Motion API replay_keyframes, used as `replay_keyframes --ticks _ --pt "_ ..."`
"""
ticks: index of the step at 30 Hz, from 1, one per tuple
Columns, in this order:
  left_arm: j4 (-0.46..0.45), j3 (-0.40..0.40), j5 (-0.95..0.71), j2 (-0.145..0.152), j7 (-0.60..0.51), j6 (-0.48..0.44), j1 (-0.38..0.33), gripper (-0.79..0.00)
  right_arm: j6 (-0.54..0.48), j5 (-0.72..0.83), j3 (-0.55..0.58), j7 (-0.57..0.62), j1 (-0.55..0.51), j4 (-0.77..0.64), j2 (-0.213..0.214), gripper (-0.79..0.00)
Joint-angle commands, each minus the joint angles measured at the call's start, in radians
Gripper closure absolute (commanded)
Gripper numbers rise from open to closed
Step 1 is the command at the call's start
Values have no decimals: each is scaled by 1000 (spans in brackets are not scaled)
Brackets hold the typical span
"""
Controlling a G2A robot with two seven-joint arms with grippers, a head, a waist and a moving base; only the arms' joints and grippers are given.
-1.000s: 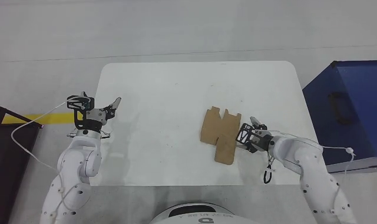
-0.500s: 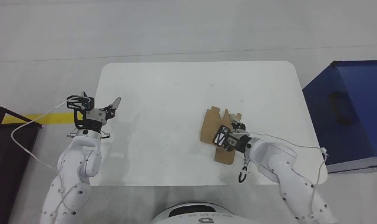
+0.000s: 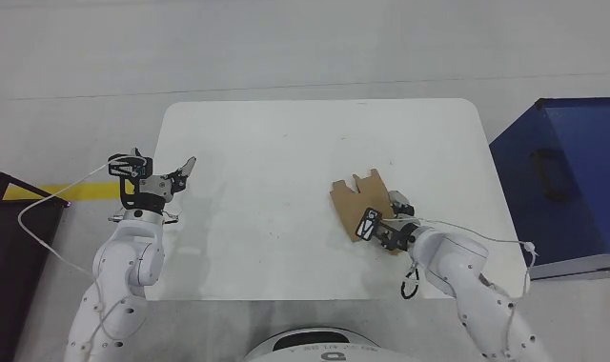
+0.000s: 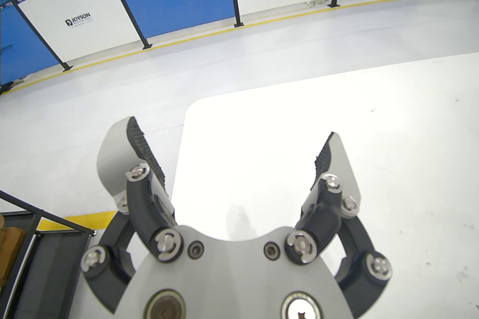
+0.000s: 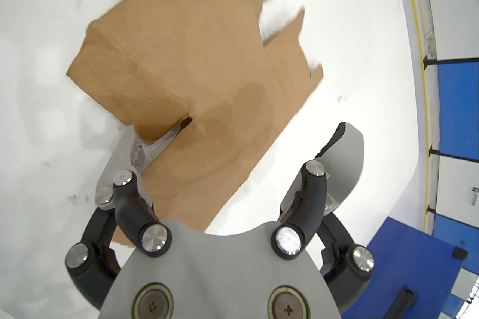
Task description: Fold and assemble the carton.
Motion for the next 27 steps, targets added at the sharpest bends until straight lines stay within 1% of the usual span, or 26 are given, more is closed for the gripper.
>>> replay_keyframes --ticks 1,7,10,15,16,19,21,22,24,27 --pt "0 0 0 0 0 0 0 -785 5 -19 54 -3 -35 -20 7 -785" --pt "0 0 0 0 0 0 0 -785 24 -49 132 -42 -106 -68 16 -785" --pt "0 0 0 0 0 0 0 -785 8 -48 138 -67 -125 -76 18 -785" --pt "0 0 0 0 0 0 0 -785 -5 -53 124 -92 -126 -72 19 -785" --pt "0 0 0 0 0 0 0 -785 -4 -56 117 -96 -124 -69 18 -739" --pt "0 0 0 0 0 0 0 -785 3 -62 104 -101 -114 -59 17 -693" --pt "0 0 0 0 0 0 0 -785 9 -64 103 -95 -108 -52 17 -625" --pt "0 0 0 0 0 0 0 -785 14 -65 104 -93 -105 -48 17 -603" --pt "0 0 0 0 0 0 0 -785 21 -65 107 -87 -102 -43 16 -526" --pt "0 0 0 0 0 0 0 -785 26 -70 110 -75 -101 -37 16 -477"
